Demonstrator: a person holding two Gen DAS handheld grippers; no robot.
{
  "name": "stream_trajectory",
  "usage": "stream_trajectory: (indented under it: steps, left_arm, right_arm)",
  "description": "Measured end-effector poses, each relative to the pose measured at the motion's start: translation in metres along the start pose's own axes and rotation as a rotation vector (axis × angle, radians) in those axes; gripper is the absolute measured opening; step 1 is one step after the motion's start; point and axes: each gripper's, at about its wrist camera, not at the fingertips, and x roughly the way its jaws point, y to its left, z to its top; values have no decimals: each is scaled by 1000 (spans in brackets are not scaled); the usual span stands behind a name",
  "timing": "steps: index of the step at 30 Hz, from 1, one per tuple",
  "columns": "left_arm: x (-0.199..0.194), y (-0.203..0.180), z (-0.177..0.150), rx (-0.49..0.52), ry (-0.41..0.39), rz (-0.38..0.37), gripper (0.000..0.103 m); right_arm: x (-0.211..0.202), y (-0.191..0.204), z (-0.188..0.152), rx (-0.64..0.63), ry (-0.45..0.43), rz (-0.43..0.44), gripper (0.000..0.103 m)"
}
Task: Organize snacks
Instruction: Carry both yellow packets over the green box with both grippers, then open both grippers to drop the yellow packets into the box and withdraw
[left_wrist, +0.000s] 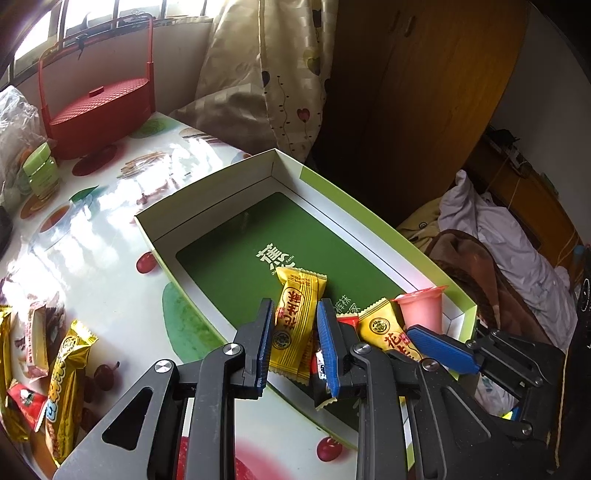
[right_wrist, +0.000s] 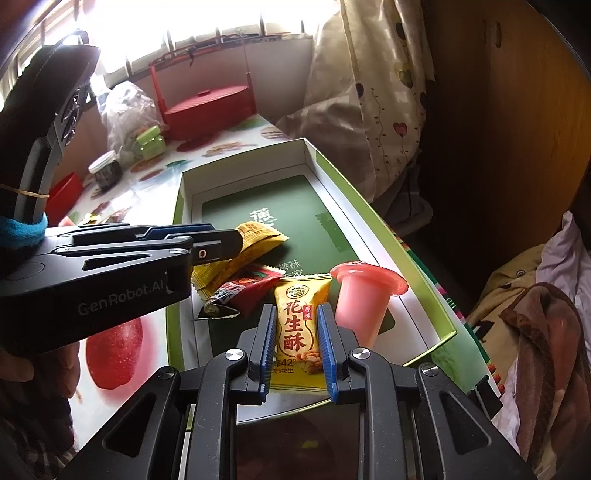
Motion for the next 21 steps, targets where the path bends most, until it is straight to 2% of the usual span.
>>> stream_trajectory:
  steps: [3, 7, 11, 12, 14, 15, 21]
  left_arm:
    - [-1, 0, -1, -2, -1, 10, 25]
    - [-5, 0, -2, -4, -5, 29, 25]
    - [-13, -1, -4, -9, -22, 15, 25]
    - [-15, -1, -4, -7, -26, 17, 26]
    - [-19, -2, -5, -3, -33, 26, 38]
    - [-21, -2, -5, -4, -38, 26, 40]
    - [-34, 4, -11, -22, -62, 48, 40]
  right_arm:
    - [0, 0, 0, 1, -1, -2, 23]
    - [-4, 2, 0, 0, -9, -11, 30]
    - [-8, 4, 0, 1, -23, -1, 38]
    - [-10, 5, 0, 1, -26, -1, 39]
    - [-13, 6, -1, 1, -33, -5, 43]
    - [-14, 6, -1, 2, -35, -7, 44]
    - [-20, 9, 1, 3, -49, -11, 45]
